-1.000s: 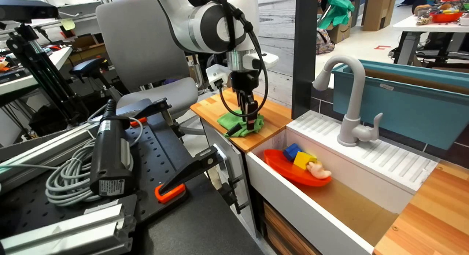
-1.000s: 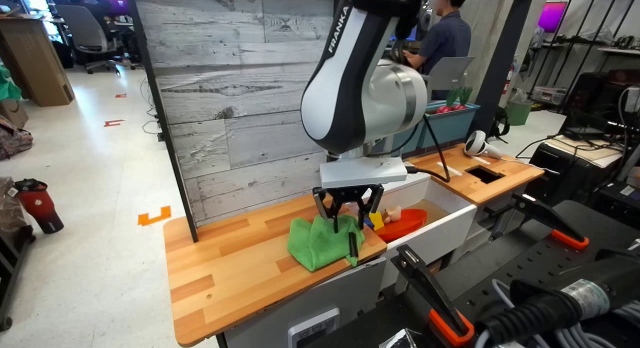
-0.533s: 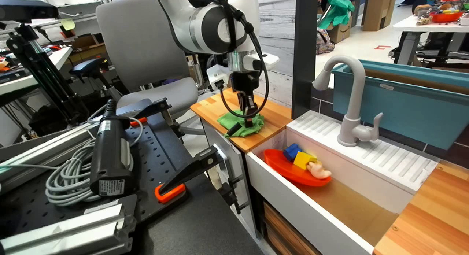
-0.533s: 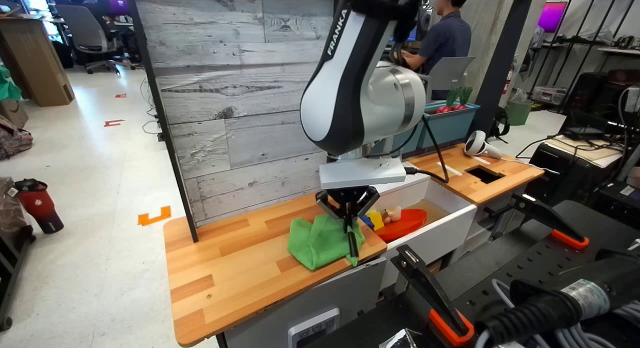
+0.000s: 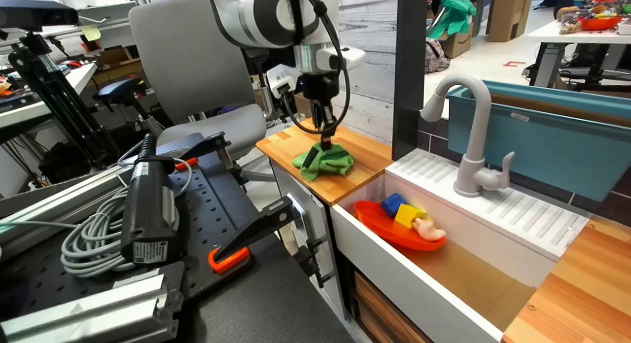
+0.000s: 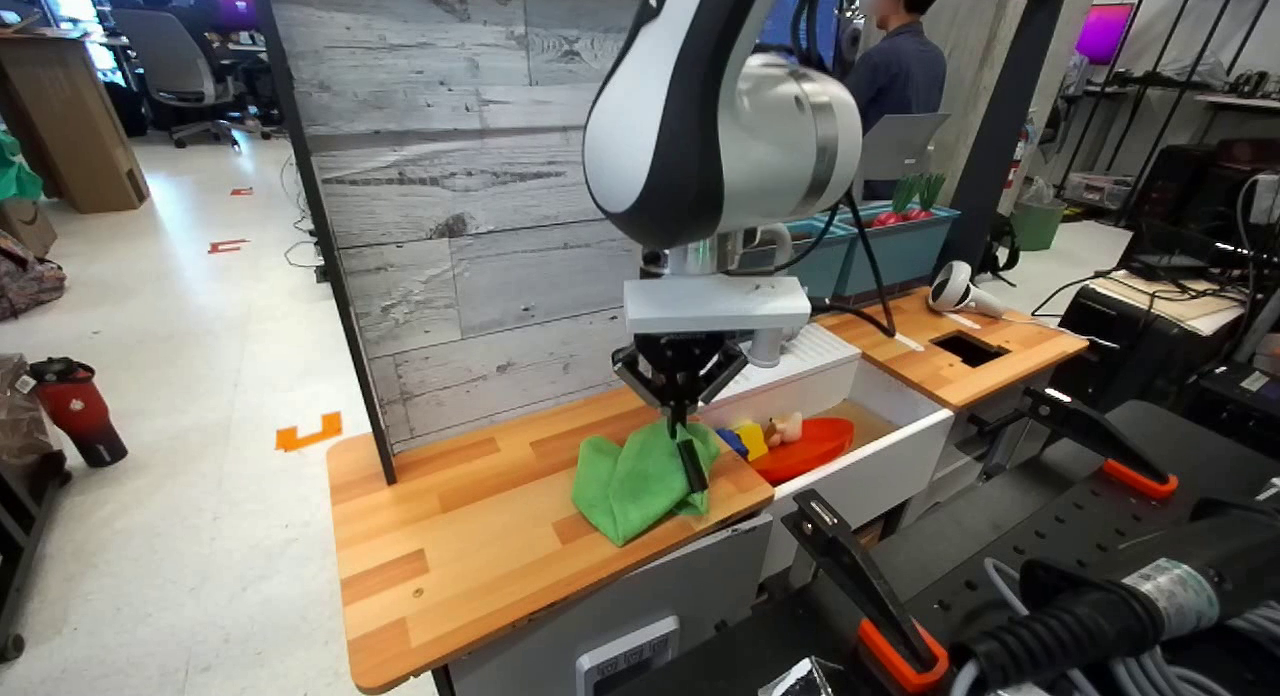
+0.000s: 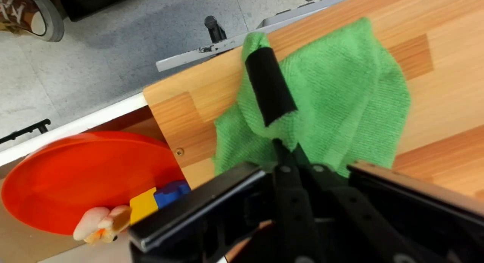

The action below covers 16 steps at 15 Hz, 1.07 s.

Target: Pick up the green cloth and put it back down

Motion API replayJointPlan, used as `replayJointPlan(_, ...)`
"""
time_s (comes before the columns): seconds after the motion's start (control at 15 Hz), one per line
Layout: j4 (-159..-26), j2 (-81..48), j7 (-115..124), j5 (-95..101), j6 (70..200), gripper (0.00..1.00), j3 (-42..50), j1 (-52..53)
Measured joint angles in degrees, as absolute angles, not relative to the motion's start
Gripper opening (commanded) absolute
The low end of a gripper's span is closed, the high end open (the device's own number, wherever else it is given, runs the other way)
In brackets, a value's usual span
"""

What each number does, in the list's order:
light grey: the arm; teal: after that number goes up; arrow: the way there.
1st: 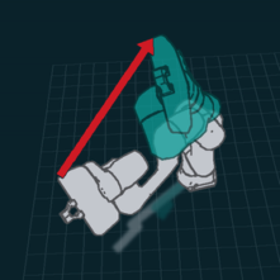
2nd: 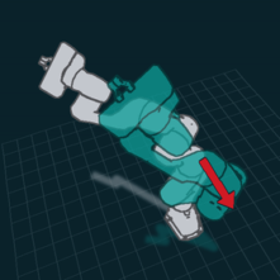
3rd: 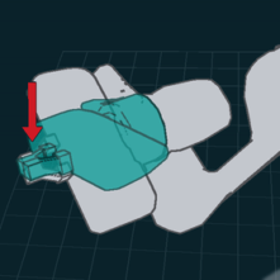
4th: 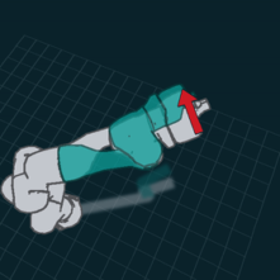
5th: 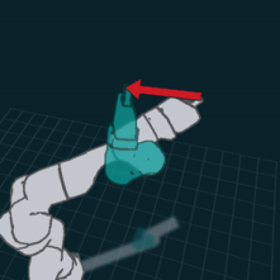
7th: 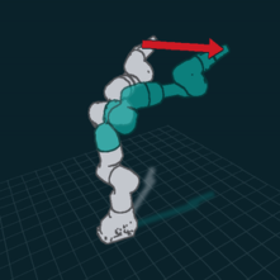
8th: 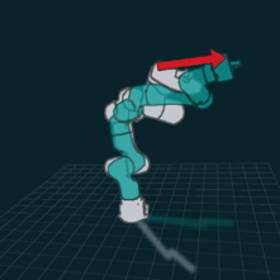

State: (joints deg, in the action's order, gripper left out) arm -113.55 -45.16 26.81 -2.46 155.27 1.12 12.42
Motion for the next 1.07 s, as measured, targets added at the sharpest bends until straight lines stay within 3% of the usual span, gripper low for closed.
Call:
replayJointPlan(0.6,-125.56,-22.52,26.33,-5.01,157.92,0.0,-4.94,12.96)
replayJointPlan(1.07,-134.42,-6.09,19.58,-17.88,161.31,0.0,-9.28,11.32)
